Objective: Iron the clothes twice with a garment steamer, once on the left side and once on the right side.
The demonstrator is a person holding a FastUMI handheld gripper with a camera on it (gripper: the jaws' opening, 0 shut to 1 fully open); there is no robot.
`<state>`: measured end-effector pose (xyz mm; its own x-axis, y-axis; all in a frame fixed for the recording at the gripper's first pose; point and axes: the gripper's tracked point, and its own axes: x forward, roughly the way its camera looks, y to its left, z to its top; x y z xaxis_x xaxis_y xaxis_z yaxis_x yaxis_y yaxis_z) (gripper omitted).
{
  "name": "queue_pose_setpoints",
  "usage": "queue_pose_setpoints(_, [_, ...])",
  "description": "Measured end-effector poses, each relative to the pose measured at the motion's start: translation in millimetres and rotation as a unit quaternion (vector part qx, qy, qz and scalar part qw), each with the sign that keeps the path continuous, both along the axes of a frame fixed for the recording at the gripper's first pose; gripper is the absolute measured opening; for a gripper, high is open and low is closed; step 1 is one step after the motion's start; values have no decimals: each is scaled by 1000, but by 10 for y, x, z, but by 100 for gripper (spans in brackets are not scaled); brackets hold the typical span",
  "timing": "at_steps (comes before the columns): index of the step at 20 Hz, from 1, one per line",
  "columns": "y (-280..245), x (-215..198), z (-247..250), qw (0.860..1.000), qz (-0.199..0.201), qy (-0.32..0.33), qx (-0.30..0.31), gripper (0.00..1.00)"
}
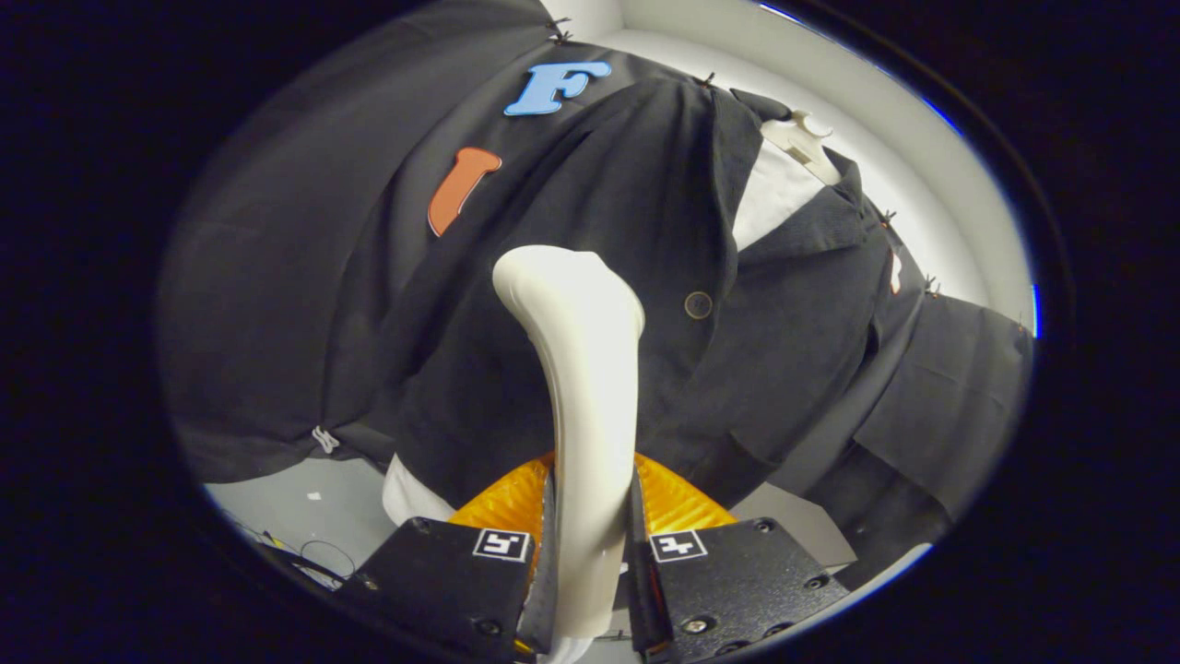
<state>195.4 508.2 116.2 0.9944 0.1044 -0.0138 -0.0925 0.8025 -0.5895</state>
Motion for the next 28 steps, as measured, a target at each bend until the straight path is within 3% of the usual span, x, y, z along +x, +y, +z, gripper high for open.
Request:
queue_pose_setpoints(12, [-178, 29, -735, 998, -4, 45, -39, 34])
queue_pose_setpoints(23, [-308, 99, -1767, 993, 1, 105, -59, 34])
queue_pose_setpoints(28, [-329, 104, -1891, 992, 15, 118, -45, 34])
